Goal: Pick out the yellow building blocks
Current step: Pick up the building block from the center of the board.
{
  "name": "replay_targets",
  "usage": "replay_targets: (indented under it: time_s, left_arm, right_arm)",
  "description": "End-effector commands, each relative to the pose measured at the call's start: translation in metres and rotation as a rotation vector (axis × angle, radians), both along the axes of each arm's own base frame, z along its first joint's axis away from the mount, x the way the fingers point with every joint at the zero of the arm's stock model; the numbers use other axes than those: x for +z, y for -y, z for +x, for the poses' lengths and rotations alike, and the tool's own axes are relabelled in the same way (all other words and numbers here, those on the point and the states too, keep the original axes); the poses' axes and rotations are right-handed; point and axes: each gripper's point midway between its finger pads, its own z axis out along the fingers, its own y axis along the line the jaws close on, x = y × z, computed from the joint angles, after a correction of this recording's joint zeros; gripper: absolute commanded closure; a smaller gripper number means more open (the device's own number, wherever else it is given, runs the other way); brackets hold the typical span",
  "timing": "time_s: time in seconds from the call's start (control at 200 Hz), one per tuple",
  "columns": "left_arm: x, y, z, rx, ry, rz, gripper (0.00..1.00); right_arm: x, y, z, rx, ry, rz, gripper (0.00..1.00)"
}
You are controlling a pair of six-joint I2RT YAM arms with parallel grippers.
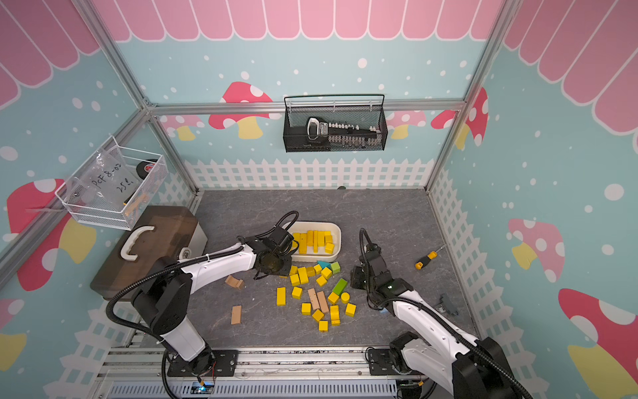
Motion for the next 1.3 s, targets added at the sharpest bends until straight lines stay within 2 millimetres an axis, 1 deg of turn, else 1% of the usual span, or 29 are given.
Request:
replay_targets:
  time_s: [0.0, 0.255, 0.495, 0.676, 0.831, 0.941, 1.136, 1.296]
  left_arm:
    - [-0.003, -0.011, 0.003, 0.018, -0.017, 0.037, 0.52]
    - [-0.013, -0.015, 0.003, 0.036, -0.062, -0.01, 0.53]
    - [-0.012, -0.015, 0.003, 0.041, -0.056, -0.018, 0.56]
    - [-0.015, -0.023, 0.004, 0.073, -0.065, -0.015, 0.56]
    - [-0.02, -0.037, 0.004, 0.133, -0.092, -0.046, 0.56]
    - [-0.018, -0.042, 0.004, 0.149, -0.081, -0.065, 0.56]
    - [-0.012, -0.035, 0.003, 0.126, -0.058, -0.089, 0.56]
    - [-0.002, -0.019, 0.001, 0.054, -0.016, -0.088, 0.55]
  right_arm:
    - [-0.003, 0.002, -0.001, -0.016, 0.001, 0.002, 0.56]
    - [-0.003, 0.001, 0.001, -0.014, -0.005, 0.002, 0.56]
    - [-0.004, 0.0, 0.001, -0.014, -0.007, 0.002, 0.56]
    - [-0.004, 0.0, 0.001, -0.014, -0.009, 0.001, 0.56]
    - [-0.004, 0.001, 0.0, -0.014, -0.007, 0.002, 0.56]
    - [-0.003, 0.001, 0.0, -0.014, -0.004, 0.003, 0.56]
    - [-0.003, 0.001, 0.0, -0.015, -0.005, 0.004, 0.56]
    - [-0.004, 0.001, 0.0, -0.015, -0.007, 0.002, 0.56]
